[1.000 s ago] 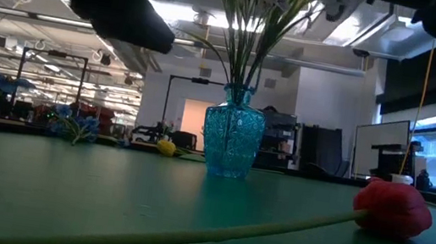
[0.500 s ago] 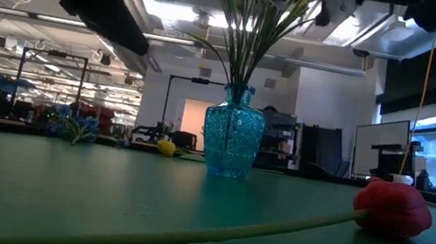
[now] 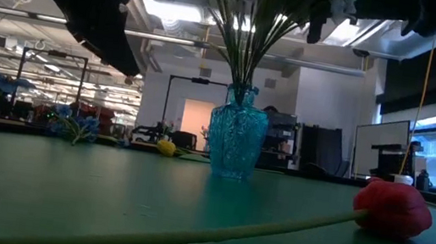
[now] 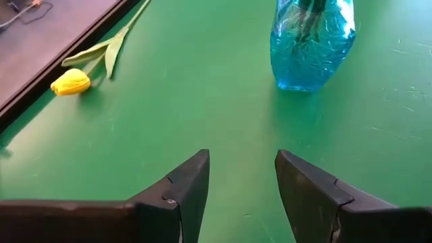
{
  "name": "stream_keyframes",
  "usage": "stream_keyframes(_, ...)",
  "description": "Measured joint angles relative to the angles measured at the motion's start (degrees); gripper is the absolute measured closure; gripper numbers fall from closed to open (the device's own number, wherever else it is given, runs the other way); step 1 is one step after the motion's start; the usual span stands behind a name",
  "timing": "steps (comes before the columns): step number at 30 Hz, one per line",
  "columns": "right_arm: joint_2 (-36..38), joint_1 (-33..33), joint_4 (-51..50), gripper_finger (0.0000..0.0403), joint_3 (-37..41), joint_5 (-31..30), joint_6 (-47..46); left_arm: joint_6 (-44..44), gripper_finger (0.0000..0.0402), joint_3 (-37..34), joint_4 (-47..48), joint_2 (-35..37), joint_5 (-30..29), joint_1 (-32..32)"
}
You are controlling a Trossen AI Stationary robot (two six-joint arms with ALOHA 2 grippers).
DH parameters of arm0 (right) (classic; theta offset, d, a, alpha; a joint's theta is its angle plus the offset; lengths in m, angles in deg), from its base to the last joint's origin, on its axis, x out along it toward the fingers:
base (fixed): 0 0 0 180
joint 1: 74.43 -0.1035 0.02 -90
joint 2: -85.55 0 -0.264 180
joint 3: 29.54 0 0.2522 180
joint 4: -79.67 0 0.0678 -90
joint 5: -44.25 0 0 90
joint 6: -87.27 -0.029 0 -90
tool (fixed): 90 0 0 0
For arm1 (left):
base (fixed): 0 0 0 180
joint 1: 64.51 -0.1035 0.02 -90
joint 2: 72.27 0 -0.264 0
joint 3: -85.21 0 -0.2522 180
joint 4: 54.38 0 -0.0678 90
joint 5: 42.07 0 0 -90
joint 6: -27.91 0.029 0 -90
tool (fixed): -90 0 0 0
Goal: Sort flowers into vase by color
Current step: Put the right yellow tulip into the blue vase
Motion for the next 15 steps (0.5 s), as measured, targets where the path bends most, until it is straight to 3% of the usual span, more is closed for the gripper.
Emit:
stream_keyframes(9,2.07,0.0,-0.57,0.0232,0.0,0.03,1.24,-1.36,0.0235,0.0,0.24,0.0,0.18,-1.02)
stream_keyframes(15,8.77,0.0,-4.28,0.0173,0.02,0.01,1.45,-5.13,0.0235,0.0,0.35,0.0,0.18,-2.54)
